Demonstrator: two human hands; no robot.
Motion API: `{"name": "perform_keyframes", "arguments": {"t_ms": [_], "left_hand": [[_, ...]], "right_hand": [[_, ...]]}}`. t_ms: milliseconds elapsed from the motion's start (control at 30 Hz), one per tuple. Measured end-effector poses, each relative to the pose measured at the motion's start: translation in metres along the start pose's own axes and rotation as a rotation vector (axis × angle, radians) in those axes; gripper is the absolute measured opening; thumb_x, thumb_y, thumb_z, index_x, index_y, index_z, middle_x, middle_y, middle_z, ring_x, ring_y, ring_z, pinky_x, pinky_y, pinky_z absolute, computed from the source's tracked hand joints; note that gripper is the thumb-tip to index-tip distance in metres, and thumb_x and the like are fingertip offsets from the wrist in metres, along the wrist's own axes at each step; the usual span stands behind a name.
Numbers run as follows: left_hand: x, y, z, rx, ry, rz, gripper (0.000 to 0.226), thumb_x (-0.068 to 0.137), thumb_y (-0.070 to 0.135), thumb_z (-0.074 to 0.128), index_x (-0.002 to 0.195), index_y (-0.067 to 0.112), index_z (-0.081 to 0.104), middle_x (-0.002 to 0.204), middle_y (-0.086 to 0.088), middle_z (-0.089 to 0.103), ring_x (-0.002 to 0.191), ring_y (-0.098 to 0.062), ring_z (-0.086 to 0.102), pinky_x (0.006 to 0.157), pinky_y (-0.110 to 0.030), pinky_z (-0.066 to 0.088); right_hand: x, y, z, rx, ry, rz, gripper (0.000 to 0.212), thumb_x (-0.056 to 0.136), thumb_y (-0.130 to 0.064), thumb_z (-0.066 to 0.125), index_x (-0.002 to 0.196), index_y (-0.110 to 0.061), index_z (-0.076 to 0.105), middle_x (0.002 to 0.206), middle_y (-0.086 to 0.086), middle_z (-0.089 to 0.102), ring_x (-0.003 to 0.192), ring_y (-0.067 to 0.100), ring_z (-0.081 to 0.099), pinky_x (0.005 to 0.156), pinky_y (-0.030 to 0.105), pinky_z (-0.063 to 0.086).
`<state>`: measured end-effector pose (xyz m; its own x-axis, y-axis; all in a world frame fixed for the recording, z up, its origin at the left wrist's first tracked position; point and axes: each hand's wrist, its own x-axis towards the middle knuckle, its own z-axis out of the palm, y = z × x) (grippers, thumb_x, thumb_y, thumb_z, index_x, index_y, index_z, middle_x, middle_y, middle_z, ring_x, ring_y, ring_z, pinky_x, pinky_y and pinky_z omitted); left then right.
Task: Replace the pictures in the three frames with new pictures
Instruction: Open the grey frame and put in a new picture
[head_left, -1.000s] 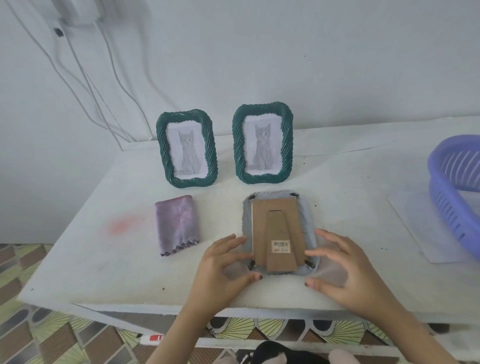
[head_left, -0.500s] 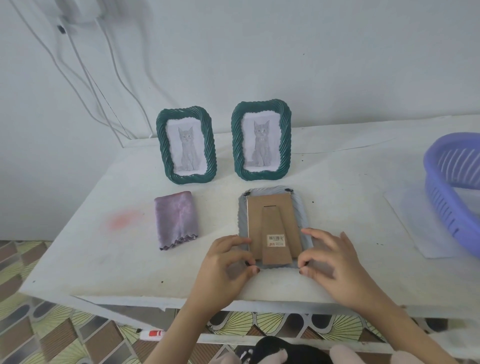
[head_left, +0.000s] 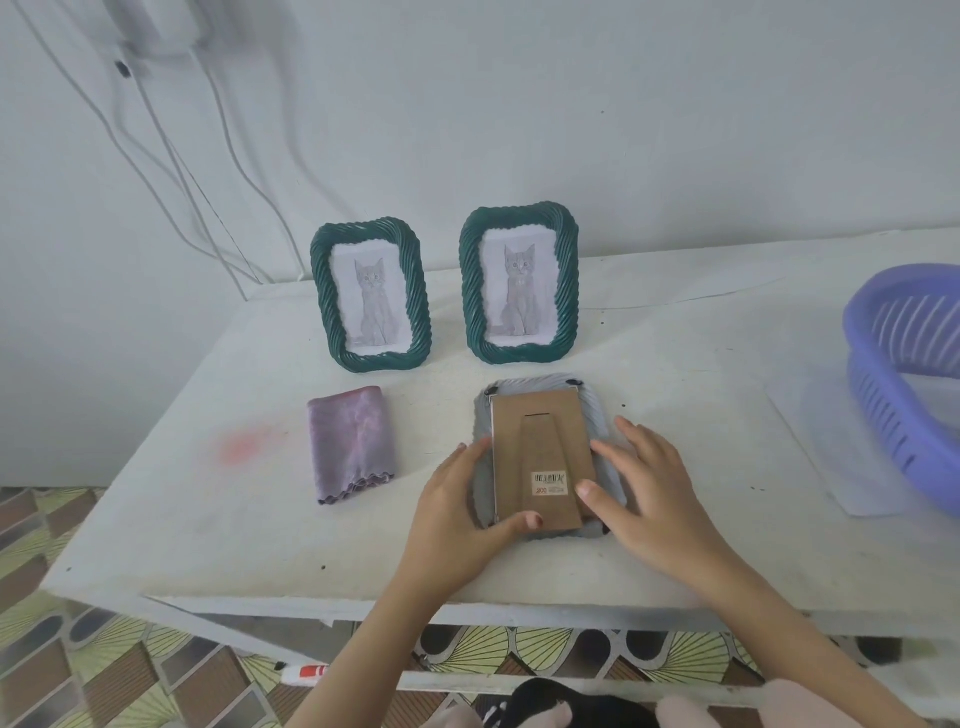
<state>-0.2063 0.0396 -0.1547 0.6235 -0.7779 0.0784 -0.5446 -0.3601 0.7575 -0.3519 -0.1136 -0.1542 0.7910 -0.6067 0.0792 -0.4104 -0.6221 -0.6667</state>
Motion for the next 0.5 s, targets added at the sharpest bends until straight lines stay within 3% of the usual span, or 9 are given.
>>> {"name": "perform_keyframes", "arguments": {"t_ms": [67, 133, 267, 367, 433, 500], "left_hand": [[0.0035, -0.0026, 0.0011, 0.050, -0.057, -0.012, 0.104, 0.054, 0.074, 0.062, 0.142, 0.031, 0.027, 0.142, 0.010, 0.039, 0.134, -0.010, 0.030, 0.111, -0.035, 0.028], [0.0037, -0.0021, 0.0009, 0.071, -0.080, -0.015, 0.104, 0.054, 0.073, 0.060, 0.143, 0.034, 0.023, 0.147, 0.007, 0.034, 0.137, -0.013, 0.026, 0.112, -0.043, 0.025], [0.0029, 0.0012, 0.0009, 0.064, -0.074, -0.023, 0.103, 0.052, 0.073, 0.057, 0.142, 0.039, 0.020, 0.148, 0.005, 0.031, 0.139, -0.012, 0.020, 0.115, -0.042, 0.019], [0.0025, 0.0029, 0.0011, 0.038, -0.059, 0.004, 0.098, 0.052, 0.067, 0.064, 0.135, 0.049, 0.014, 0.141, 0.021, 0.023, 0.137, -0.006, 0.016, 0.115, -0.036, 0.016], [0.0028, 0.0040, 0.0010, 0.012, -0.048, 0.038, 0.096, 0.052, 0.061, 0.068, 0.131, 0.056, 0.013, 0.134, 0.035, 0.013, 0.133, 0.004, 0.010, 0.113, -0.031, 0.014], [0.0038, 0.0034, 0.0010, 0.038, -0.032, 0.079, 0.096, 0.054, 0.063, 0.066, 0.134, 0.056, 0.013, 0.140, 0.031, 0.012, 0.133, 0.007, 0.004, 0.113, -0.032, 0.012]], "right_hand": [[0.0016, -0.0012, 0.0019, 0.009, -0.007, 0.006, 0.070, 0.078, -0.063, 0.040, 0.136, -0.025, 0.042, 0.154, -0.006, 0.017, 0.142, 0.012, 0.004, 0.115, 0.035, 0.007], [0.0021, -0.0025, 0.0018, 0.035, 0.002, 0.011, 0.068, 0.079, -0.062, 0.043, 0.135, -0.025, 0.043, 0.153, -0.006, 0.019, 0.141, 0.011, 0.006, 0.114, 0.034, 0.008], [0.0021, -0.0046, -0.0017, 0.170, 0.012, 0.031, 0.061, 0.076, -0.055, 0.046, 0.131, -0.028, 0.047, 0.143, -0.017, 0.027, 0.135, 0.001, 0.012, 0.109, 0.027, 0.009], [0.0025, -0.0068, -0.0043, 0.330, 0.039, 0.046, 0.043, 0.080, -0.047, 0.054, 0.121, -0.034, 0.052, 0.136, -0.019, 0.036, 0.130, 0.000, 0.023, 0.110, 0.024, 0.017], [0.0029, -0.0085, -0.0055, 0.402, 0.057, 0.043, 0.041, 0.076, -0.050, 0.052, 0.114, -0.037, 0.053, 0.128, -0.022, 0.042, 0.126, -0.002, 0.029, 0.102, 0.012, 0.023], [0.0030, -0.0107, -0.0060, 0.406, 0.061, 0.028, 0.045, 0.071, -0.056, 0.049, 0.113, -0.040, 0.052, 0.123, -0.027, 0.044, 0.124, -0.003, 0.033, 0.095, 0.008, 0.025]]}}
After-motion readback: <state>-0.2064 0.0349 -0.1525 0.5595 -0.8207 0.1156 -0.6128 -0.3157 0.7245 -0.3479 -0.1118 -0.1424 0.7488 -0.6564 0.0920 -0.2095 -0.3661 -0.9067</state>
